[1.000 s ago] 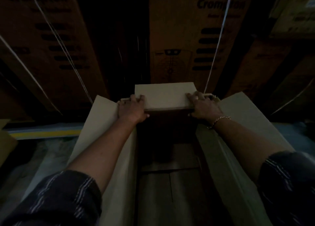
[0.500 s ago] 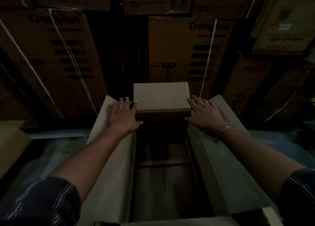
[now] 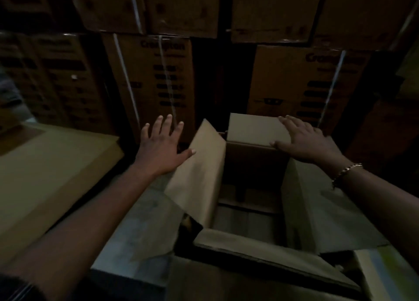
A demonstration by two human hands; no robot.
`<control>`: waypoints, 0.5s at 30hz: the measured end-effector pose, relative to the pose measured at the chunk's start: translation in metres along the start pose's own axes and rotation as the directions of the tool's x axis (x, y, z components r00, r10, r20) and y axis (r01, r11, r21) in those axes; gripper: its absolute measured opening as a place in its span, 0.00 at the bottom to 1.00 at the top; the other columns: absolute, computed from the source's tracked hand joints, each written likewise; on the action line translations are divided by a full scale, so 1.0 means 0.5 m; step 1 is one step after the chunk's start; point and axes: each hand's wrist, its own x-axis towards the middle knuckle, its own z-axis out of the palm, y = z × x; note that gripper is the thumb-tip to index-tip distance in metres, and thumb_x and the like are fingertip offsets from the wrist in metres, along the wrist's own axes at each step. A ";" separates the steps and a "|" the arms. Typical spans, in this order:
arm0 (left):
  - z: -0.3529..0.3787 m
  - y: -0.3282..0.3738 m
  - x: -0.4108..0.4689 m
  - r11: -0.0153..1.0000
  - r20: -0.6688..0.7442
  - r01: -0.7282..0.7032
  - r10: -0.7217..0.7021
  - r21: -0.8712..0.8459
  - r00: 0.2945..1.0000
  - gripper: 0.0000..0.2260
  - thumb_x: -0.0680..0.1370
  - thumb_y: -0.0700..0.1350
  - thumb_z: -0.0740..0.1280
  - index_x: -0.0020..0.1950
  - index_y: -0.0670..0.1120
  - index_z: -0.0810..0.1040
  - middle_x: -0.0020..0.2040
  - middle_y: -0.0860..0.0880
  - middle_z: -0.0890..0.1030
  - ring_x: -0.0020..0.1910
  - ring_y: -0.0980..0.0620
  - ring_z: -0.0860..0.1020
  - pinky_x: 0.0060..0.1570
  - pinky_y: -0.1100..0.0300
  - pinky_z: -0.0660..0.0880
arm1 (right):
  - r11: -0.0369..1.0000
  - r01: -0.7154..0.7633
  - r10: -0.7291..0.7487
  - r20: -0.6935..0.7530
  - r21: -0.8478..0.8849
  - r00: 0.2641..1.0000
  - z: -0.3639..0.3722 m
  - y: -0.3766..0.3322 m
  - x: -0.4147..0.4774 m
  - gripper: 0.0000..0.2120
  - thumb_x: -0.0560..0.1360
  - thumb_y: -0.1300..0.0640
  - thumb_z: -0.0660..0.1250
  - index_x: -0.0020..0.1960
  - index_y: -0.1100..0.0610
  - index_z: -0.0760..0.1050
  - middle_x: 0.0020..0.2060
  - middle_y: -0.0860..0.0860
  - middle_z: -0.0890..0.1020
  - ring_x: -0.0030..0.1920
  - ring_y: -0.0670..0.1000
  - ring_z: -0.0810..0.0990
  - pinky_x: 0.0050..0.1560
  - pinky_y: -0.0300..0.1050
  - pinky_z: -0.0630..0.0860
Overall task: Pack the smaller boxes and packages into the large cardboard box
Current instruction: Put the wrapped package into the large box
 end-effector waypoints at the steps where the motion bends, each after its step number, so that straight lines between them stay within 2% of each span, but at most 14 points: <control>1: -0.009 -0.033 -0.021 0.999 0.008 0.037 -0.037 -0.002 0.999 0.44 0.70 0.77 0.41 0.81 0.55 0.50 0.82 0.45 0.48 0.80 0.43 0.46 0.74 0.38 0.47 | 0.999 0.042 -0.042 -0.002 0.016 0.999 -0.013 -0.034 0.004 0.39 0.76 0.34 0.61 0.80 0.46 0.49 0.80 0.49 0.53 0.77 0.57 0.56 0.72 0.61 0.56; 7: -0.041 -0.238 -0.146 0.974 0.032 0.226 -0.226 0.010 0.974 0.42 0.73 0.76 0.47 0.81 0.54 0.51 0.82 0.46 0.48 0.80 0.43 0.47 0.72 0.36 0.50 | 0.963 0.267 -0.266 -0.023 0.032 0.964 -0.057 -0.280 0.042 0.39 0.76 0.34 0.60 0.80 0.46 0.48 0.80 0.49 0.53 0.77 0.58 0.55 0.73 0.61 0.54; 11: -0.059 -0.404 -0.223 0.947 0.015 0.314 -0.315 0.075 0.949 0.41 0.74 0.75 0.48 0.80 0.54 0.52 0.82 0.45 0.49 0.80 0.43 0.48 0.72 0.38 0.50 | 0.931 0.364 -0.362 -0.057 0.028 0.931 -0.042 -0.489 0.094 0.40 0.75 0.31 0.59 0.80 0.45 0.49 0.80 0.50 0.55 0.77 0.58 0.56 0.72 0.60 0.56; 15: -0.078 -0.603 -0.294 0.910 -0.007 0.386 -0.390 0.151 0.921 0.40 0.74 0.75 0.47 0.80 0.53 0.52 0.82 0.45 0.50 0.80 0.43 0.49 0.73 0.38 0.50 | 0.875 0.485 -0.484 -0.032 0.009 0.874 -0.011 -0.707 0.145 0.41 0.73 0.29 0.57 0.80 0.46 0.49 0.79 0.50 0.56 0.77 0.58 0.58 0.71 0.60 0.57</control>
